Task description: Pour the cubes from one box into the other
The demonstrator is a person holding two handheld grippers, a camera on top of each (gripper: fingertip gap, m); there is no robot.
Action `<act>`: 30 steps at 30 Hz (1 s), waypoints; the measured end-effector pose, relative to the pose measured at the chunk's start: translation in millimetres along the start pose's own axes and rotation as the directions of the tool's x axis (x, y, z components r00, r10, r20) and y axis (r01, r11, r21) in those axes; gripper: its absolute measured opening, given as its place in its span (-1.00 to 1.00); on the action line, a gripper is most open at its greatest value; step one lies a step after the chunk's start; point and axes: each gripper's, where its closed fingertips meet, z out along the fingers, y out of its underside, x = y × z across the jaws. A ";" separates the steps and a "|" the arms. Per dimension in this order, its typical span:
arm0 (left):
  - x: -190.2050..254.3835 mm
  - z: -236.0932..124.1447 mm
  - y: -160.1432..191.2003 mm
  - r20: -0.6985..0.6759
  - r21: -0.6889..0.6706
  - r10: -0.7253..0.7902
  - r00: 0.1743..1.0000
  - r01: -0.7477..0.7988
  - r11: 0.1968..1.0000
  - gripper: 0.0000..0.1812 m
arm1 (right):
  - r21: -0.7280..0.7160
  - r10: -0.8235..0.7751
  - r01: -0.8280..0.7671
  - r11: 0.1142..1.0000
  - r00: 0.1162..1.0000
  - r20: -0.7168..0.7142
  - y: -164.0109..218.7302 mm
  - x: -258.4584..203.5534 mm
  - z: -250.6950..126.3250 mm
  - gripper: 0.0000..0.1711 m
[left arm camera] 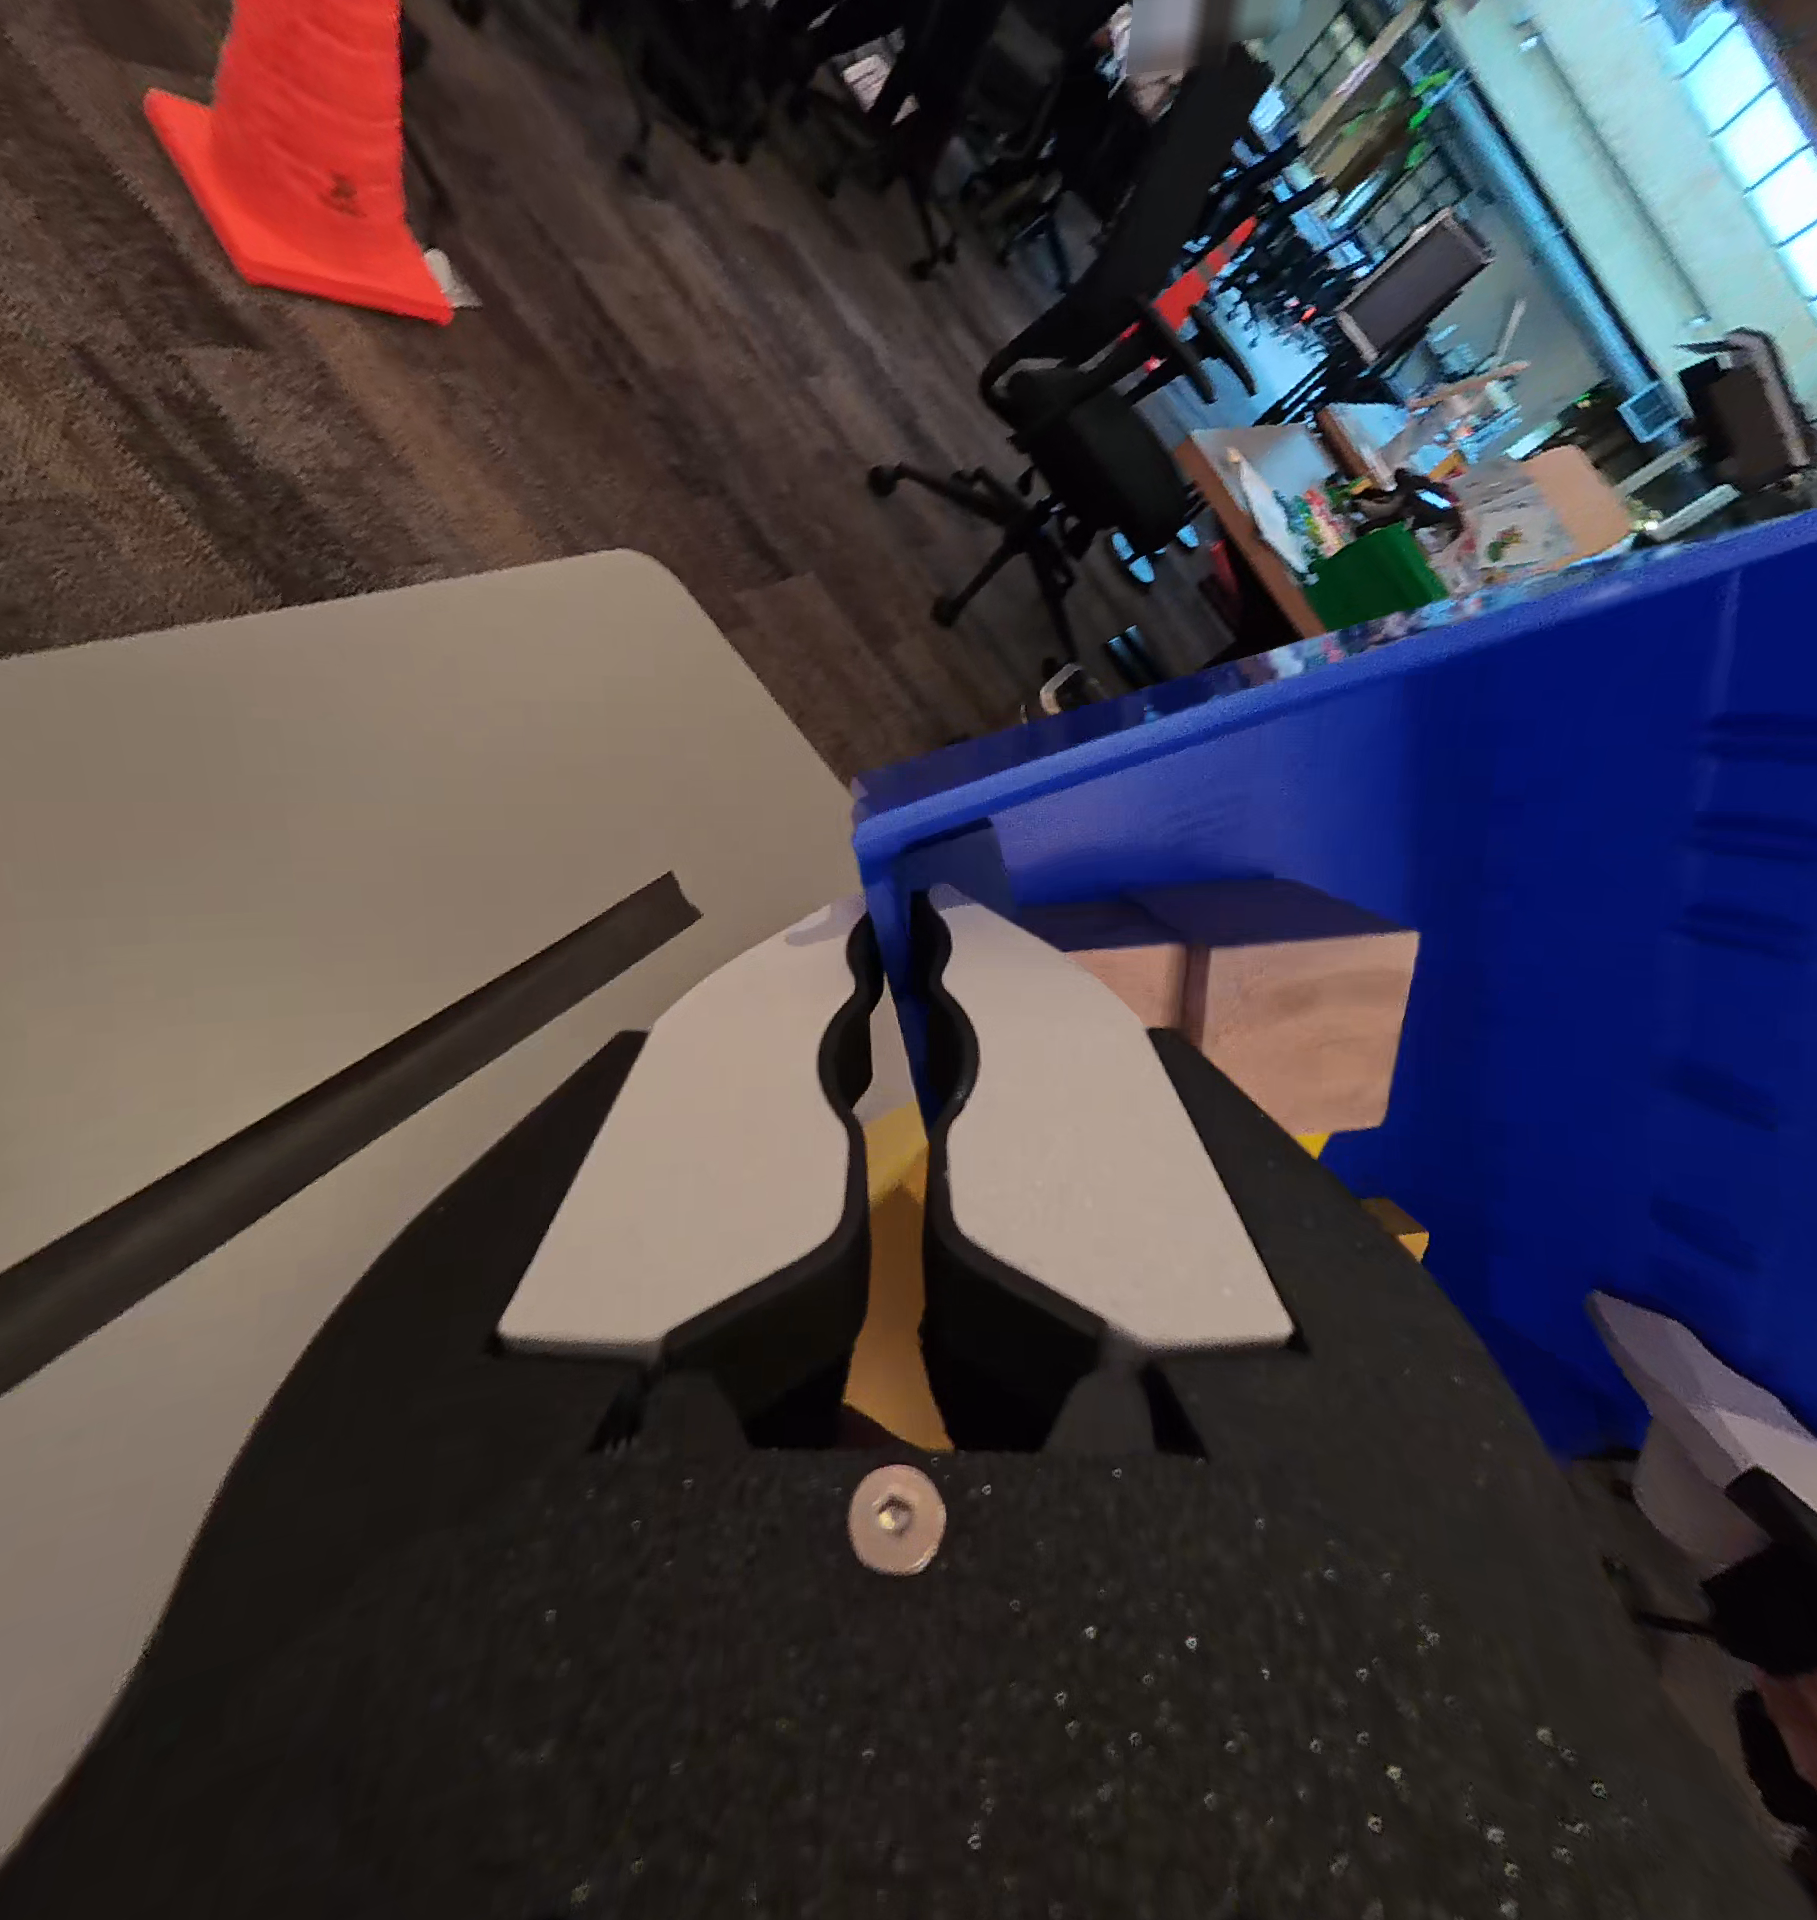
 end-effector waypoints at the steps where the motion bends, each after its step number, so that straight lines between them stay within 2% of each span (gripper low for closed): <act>1: 0.9 -0.5 -1.2 -0.021 0.011 0.005 1.000 -0.005 1.000 -0.95 | 0.010 0.018 -0.018 1.000 1.000 -0.012 2.5 -2.8 -1.9 -0.93; 7: 4.7 0.2 4.4 -0.110 0.042 0.081 0.991 -0.077 0.996 -0.94 | 0.045 0.076 -0.074 0.996 0.997 -0.035 29.8 -19.3 -4.8 -0.93; 10: 10.8 -4.1 6.0 -0.192 0.101 0.080 0.978 -0.061 0.993 -0.94 | 0.150 0.125 -0.113 0.982 0.990 -0.072 31.5 -16.9 -9.8 -0.92; 12: 14.7 -9.0 4.6 -0.224 0.161 0.103 0.969 -0.068 0.985 -0.94 | 0.221 0.115 -0.084 0.972 0.984 -0.133 28.1 -14.1 -15.1 -0.92; 15: 14.4 -13.4 2.6 -0.225 0.216 0.120 0.967 -0.070 0.974 -0.95 | 0.296 0.093 -0.031 0.955 0.976 -0.199 23.0 -14.6 -19.4 -0.93; 17: 14.1 -15.7 0.0 -0.229 0.239 0.129 0.965 -0.073 0.968 -0.95 | 0.315 0.098 -0.034 0.949 0.977 -0.191 25.5 -18.4 -16.4 -0.93; 26: 20.2 -14.9 -4.1 -0.199 0.269 0.243 0.949 -0.186 0.945 -0.95 | 0.342 0.118 -0.046 0.938 0.974 -0.195 38.1 -29.3 -12.5 -0.94; 30: 26.2 -13.6 -3.7 -0.213 0.297 0.255 0.943 -0.186 0.937 -0.95 | 0.354 0.131 -0.054 0.934 0.972 -0.195 42.5 -27.6 -13.5 -0.94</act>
